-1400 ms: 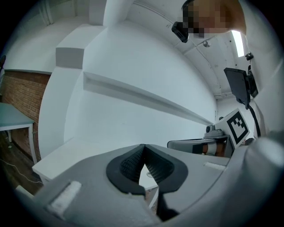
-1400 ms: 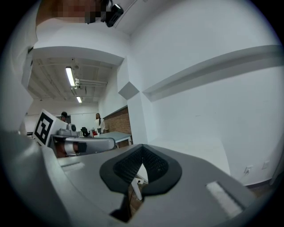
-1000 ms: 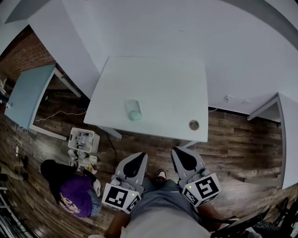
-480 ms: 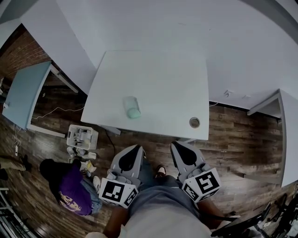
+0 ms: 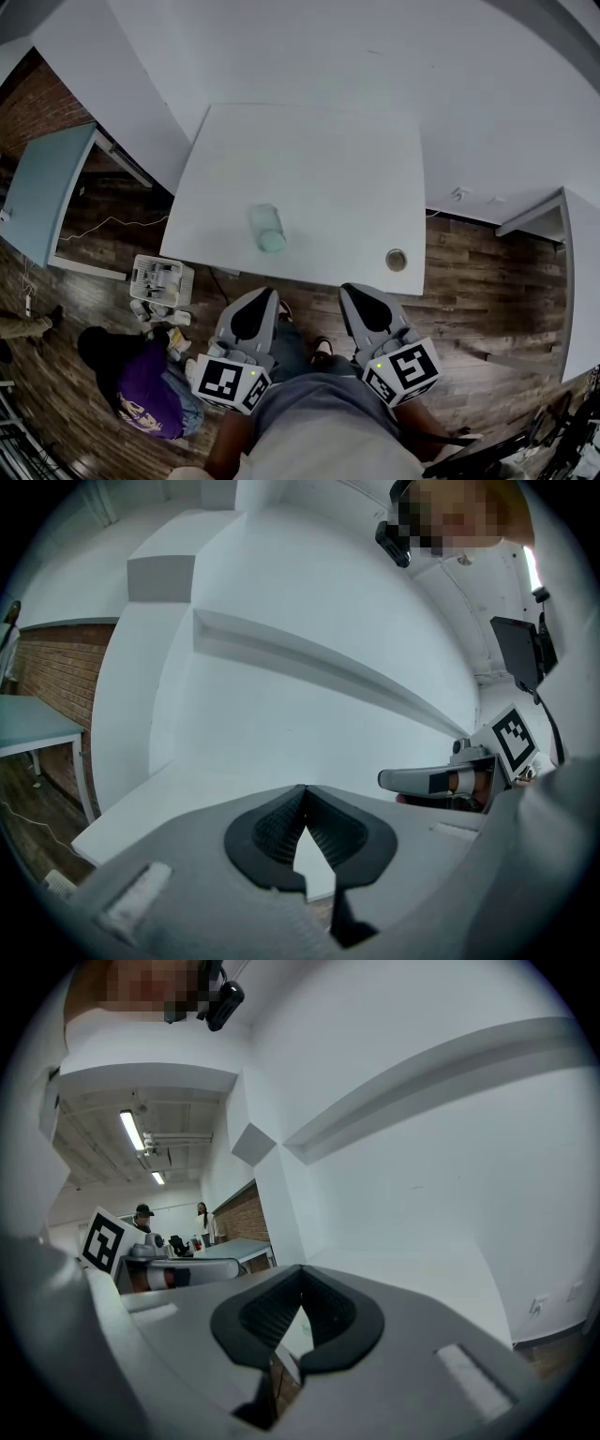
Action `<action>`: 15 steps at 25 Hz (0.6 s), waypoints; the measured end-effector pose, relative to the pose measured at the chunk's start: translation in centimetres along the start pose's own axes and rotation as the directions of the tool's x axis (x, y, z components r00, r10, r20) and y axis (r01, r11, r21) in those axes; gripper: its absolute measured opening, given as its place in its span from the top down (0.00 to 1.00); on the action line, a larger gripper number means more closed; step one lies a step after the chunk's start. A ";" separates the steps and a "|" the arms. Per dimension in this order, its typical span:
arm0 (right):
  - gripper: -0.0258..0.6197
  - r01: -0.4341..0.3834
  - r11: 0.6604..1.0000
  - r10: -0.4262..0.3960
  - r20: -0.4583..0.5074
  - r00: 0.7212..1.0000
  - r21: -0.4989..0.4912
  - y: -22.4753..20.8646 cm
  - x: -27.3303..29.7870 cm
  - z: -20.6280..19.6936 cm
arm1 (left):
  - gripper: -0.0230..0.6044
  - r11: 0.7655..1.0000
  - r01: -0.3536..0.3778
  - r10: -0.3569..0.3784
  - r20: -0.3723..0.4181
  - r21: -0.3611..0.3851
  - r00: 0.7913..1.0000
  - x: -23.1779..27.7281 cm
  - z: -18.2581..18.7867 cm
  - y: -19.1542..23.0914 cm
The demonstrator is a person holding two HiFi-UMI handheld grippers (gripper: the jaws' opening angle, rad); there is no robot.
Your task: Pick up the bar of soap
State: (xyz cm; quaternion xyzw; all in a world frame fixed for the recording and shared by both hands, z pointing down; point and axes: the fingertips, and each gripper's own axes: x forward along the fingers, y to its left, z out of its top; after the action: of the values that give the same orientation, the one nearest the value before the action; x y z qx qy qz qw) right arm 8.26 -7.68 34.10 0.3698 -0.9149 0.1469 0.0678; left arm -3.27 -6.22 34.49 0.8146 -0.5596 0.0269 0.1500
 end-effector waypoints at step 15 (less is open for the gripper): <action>0.96 0.018 0.999 -0.021 -0.096 0.995 -0.034 0.2 8.9 -0.1 | 0.96 1.000 0.015 -0.016 -0.052 -0.025 0.999 4.9 -0.8 9.0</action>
State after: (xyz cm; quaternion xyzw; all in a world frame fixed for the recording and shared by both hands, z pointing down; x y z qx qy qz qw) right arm 1.73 -13.39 36.21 0.3702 -0.9092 0.1488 0.1192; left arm -9.59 -13.36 38.24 0.8161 -0.5495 0.0402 0.1747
